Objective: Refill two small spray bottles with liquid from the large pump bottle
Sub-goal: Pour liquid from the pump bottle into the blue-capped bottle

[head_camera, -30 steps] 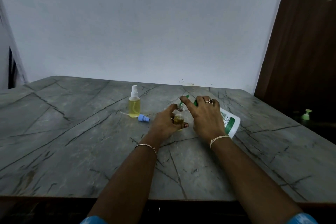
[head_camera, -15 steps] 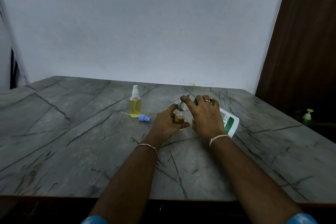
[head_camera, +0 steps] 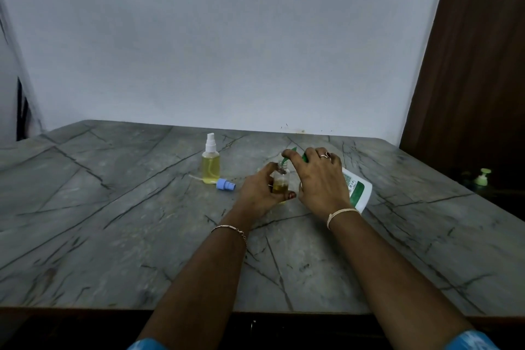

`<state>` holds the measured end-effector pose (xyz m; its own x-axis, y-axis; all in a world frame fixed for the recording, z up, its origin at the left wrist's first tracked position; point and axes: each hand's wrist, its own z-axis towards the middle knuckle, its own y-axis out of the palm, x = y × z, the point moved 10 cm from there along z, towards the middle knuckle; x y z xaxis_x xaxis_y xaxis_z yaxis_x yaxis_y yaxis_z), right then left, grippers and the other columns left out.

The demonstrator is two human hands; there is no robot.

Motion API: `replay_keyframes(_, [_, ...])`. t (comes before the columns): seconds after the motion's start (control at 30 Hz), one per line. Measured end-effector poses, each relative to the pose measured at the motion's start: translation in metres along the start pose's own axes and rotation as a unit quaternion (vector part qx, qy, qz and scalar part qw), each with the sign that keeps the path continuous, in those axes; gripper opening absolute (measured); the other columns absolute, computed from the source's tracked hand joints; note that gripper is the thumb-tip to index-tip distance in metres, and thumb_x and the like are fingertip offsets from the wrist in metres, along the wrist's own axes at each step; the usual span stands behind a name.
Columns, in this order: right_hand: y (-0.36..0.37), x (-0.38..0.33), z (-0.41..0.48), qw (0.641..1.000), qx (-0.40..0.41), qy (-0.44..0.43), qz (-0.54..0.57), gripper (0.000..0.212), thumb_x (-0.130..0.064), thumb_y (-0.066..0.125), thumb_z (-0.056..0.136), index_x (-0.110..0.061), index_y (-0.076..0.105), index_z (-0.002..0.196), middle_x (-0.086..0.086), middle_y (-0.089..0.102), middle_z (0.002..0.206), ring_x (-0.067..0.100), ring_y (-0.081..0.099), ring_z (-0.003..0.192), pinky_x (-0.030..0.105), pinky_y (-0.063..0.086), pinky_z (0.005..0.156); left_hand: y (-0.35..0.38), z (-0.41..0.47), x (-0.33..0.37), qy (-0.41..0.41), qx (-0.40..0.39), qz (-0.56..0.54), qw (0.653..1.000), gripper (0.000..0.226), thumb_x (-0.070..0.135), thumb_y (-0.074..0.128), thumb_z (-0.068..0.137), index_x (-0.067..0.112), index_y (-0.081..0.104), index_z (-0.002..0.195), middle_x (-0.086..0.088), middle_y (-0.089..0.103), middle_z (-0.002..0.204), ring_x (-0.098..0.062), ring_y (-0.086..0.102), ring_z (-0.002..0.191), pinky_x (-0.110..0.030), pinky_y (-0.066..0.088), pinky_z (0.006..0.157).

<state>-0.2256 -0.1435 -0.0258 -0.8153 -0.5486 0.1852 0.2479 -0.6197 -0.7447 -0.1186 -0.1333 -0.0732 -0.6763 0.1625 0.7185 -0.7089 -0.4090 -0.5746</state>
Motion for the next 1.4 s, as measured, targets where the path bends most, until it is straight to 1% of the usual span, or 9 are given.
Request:
replay_keyframes(0.13, [-0.0002,-0.0009,-0.0004,1.000,0.010,-0.007,-0.007,0.078,-0.021,0.070,0.075,-0.034,0.026,0.138,0.009,0.055,0.115,0.029,0.050,0.109,0.045,0.039,0.094,-0.0017,0.0000,0.0008,0.005,0.004,0.004,1.000,0.061,0.035,0.080,0.071,0.024,0.049,0.123,0.000,0.067,0.109,-0.011,0.061,0.087,-0.022,0.047,0.078])
replay_keyframes(0.23, [0.0001,0.0003,-0.0029,1.000,0.017,-0.018,-0.011,0.081,-0.018,0.069,0.074,-0.035,0.024,0.139,0.009,0.057,0.111,0.030,0.051,0.106,0.046,0.041,0.091,-0.0013,-0.0001,-0.0009,-0.001,0.006,-0.005,1.000,0.057,0.035,0.081,0.070,0.025,0.051,0.118,-0.001,0.069,0.106,-0.014,0.065,0.091,-0.025,0.051,0.081])
replay_keyframes(0.33, [0.0002,0.0027,-0.0046,1.000,0.020,-0.022,-0.010,0.084,-0.015,0.069,0.074,-0.036,0.023,0.141,0.010,0.058,0.109,0.031,0.053,0.104,0.047,0.042,0.090,-0.0005,0.0001,-0.0016,-0.002,0.005,0.008,1.000,0.057,0.036,0.080,0.071,0.026,0.049,0.117,0.000,0.067,0.102,-0.013,0.063,0.087,-0.025,0.049,0.078])
replay_keyframes(0.47, [0.0002,0.0025,-0.0046,1.000,0.017,-0.022,-0.010,0.084,-0.016,0.068,0.075,-0.036,0.021,0.142,0.011,0.057,0.111,0.031,0.052,0.106,0.047,0.041,0.091,0.0007,0.0004,-0.0030,-0.002,0.004,0.004,1.000,0.057,0.039,0.080,0.070,0.029,0.049,0.116,-0.002,0.069,0.106,-0.016,0.066,0.091,-0.032,0.053,0.084])
replay_keyframes(0.67, [-0.0016,0.0021,-0.0023,1.000,0.001,-0.012,0.008,0.077,-0.020,0.066,0.077,-0.035,0.025,0.140,0.010,0.055,0.117,0.030,0.048,0.112,0.045,0.038,0.095,-0.0018,-0.0023,0.0013,0.003,0.009,0.011,1.000,0.061,0.038,0.080,0.071,0.025,0.049,0.123,-0.002,0.067,0.106,-0.013,0.061,0.085,-0.023,0.047,0.075])
replay_keyframes(0.87, [-0.0047,-0.0007,0.0001,1.000,0.005,-0.007,0.019,0.073,-0.021,0.067,0.074,-0.031,0.031,0.137,0.009,0.054,0.119,0.029,0.047,0.113,0.044,0.037,0.097,-0.0021,-0.0021,0.0043,0.005,0.007,0.007,1.000,0.060,0.033,0.079,0.072,0.022,0.049,0.123,-0.004,0.066,0.106,-0.018,0.065,0.092,-0.029,0.053,0.082])
replay_keyframes(1.0, [-0.0048,-0.0008,-0.0008,1.000,0.009,-0.007,0.020,0.074,-0.020,0.069,0.073,-0.032,0.032,0.136,0.009,0.055,0.117,0.029,0.048,0.112,0.045,0.037,0.096,-0.0013,-0.0025,0.0042,0.005,0.003,0.006,1.000,0.056,0.033,0.079,0.072,0.023,0.050,0.119,-0.003,0.066,0.102,-0.016,0.064,0.087,-0.027,0.052,0.079])
replay_keyframes(1.2, [-0.0011,0.0007,-0.0048,1.000,0.015,-0.022,-0.007,0.082,-0.019,0.069,0.075,-0.037,0.021,0.139,0.010,0.057,0.110,0.030,0.052,0.106,0.045,0.041,0.091,-0.0025,-0.0029,0.0035,-0.003,0.007,0.007,1.000,0.057,0.034,0.079,0.072,0.021,0.050,0.119,0.001,0.064,0.097,-0.013,0.060,0.082,-0.022,0.045,0.073])
replay_keyframes(1.4, [-0.0012,-0.0005,-0.0012,1.000,0.001,-0.007,0.009,0.075,-0.021,0.067,0.076,-0.034,0.026,0.139,0.009,0.054,0.118,0.029,0.048,0.112,0.045,0.037,0.096,-0.0011,-0.0028,0.0032,0.001,0.000,0.007,1.000,0.058,0.033,0.079,0.073,0.022,0.049,0.121,-0.006,0.068,0.105,-0.013,0.060,0.083,-0.021,0.044,0.073])
